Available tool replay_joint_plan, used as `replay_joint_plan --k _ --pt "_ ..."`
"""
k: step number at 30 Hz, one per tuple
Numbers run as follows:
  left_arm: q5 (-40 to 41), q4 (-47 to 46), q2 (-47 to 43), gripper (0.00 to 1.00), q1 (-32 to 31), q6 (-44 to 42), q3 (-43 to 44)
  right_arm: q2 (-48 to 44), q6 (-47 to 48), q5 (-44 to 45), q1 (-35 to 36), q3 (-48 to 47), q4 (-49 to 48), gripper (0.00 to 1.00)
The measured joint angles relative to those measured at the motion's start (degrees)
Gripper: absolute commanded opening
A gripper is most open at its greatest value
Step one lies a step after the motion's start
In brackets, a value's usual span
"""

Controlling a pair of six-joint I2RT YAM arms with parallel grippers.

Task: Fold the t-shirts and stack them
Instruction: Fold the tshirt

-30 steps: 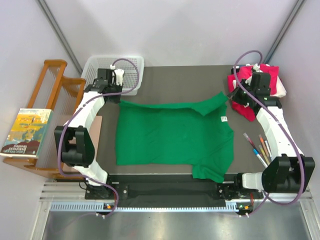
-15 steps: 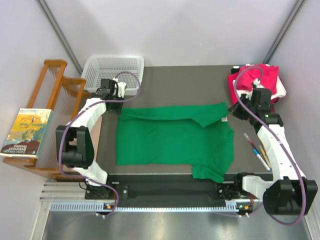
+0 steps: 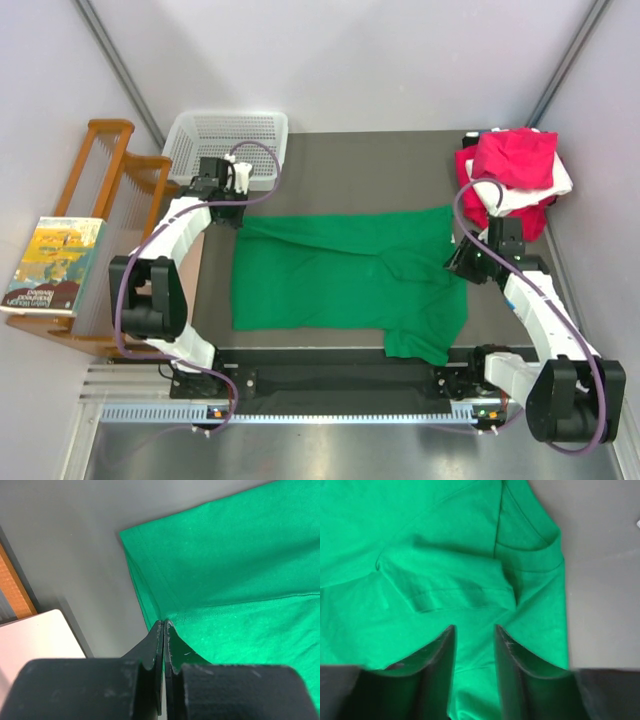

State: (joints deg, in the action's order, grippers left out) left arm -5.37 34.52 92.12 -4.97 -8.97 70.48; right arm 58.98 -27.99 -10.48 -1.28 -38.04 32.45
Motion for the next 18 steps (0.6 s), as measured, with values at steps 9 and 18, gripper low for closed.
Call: replay_joint_plan --k 9,18 --pt "-0.7 0.2 -1.8 0.0 0.0 0.0 -0.2 2.4 -0.2 -0.7 0.0 -0.4 -0.1 0.59" --pt "-2.3 1.9 -2.4 0.57 0.0 0.0 -1.0 19.6 -3.5 -1.5 0.0 -19.5 -5.9 0.59"
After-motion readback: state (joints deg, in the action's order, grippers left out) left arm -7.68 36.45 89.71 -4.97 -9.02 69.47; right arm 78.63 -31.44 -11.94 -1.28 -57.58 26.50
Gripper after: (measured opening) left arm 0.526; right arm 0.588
